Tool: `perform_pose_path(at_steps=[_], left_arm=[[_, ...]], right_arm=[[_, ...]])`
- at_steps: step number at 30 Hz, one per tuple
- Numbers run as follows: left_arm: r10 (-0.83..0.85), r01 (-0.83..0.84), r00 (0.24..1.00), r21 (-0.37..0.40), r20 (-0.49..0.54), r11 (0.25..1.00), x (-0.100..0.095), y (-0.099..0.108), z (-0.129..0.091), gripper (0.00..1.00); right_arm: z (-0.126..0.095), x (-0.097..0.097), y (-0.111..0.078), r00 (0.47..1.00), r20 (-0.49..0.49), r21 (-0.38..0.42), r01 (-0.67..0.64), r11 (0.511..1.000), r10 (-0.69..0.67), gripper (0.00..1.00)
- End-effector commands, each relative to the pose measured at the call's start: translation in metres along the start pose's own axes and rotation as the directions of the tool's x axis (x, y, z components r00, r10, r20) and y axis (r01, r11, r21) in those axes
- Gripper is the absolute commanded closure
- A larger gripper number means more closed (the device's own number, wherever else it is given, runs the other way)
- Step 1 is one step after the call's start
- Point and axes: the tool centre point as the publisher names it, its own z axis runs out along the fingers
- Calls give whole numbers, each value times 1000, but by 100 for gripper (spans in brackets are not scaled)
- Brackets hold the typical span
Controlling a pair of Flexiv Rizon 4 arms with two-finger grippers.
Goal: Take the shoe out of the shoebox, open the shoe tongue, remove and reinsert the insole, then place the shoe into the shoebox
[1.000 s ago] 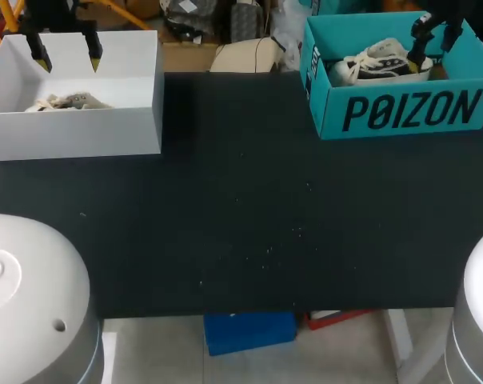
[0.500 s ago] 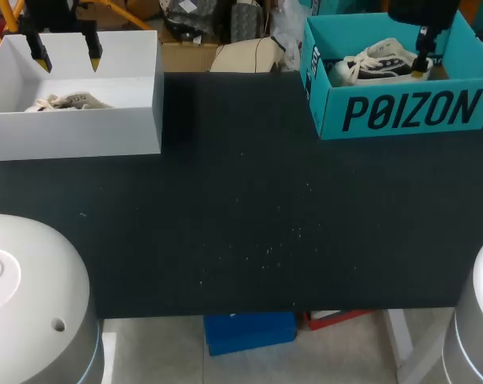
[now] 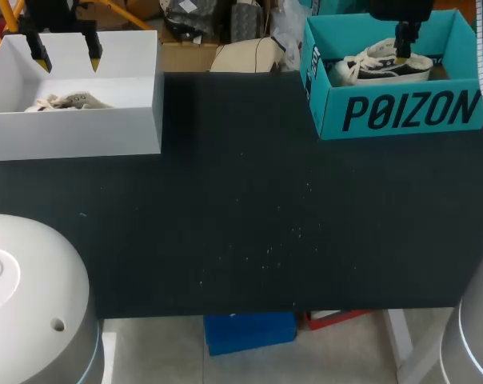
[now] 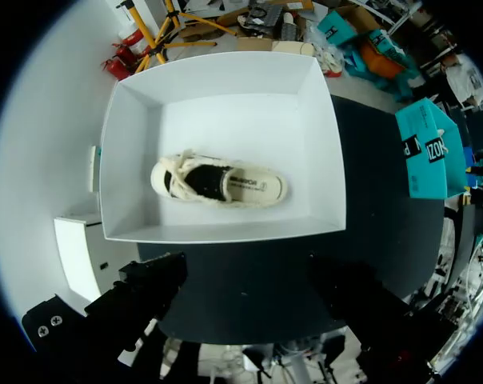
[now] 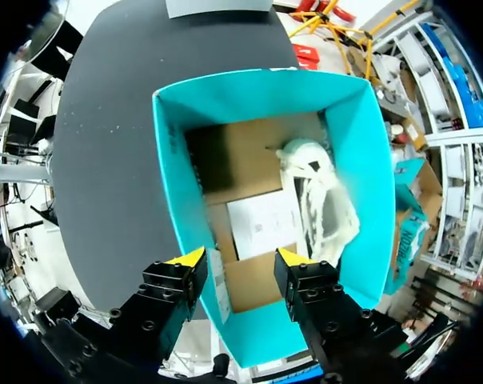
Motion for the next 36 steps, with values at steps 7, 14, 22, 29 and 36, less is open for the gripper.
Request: perform_pose_path(at_steps=[7, 14, 22, 29, 36], left_arm=[[-1, 1, 1000, -1, 1, 1000, 0, 0, 0, 0], [-1, 1, 1000, -1, 1, 1000, 0, 0, 0, 0], [-1, 1, 1000, -1, 1, 1000, 0, 0, 0, 0], [-1, 1, 1000, -1, 1, 1000, 0, 0, 0, 0], [-1, 1, 1000, -1, 1, 1000, 0, 0, 0, 0]], right_arm=[[45, -80, 5, 998, -56, -11, -4, 1000, 4, 53], [74, -106, 1, 997, -74, -2, -3, 1000, 3, 52], [102, -113, -2, 994, -109, 11, -15, 1000, 16, 56], [121, -110, -8, 990, -135, 20, -23, 1000, 26, 62], [136, -104, -12, 987, -160, 12, -14, 1000, 16, 62]])
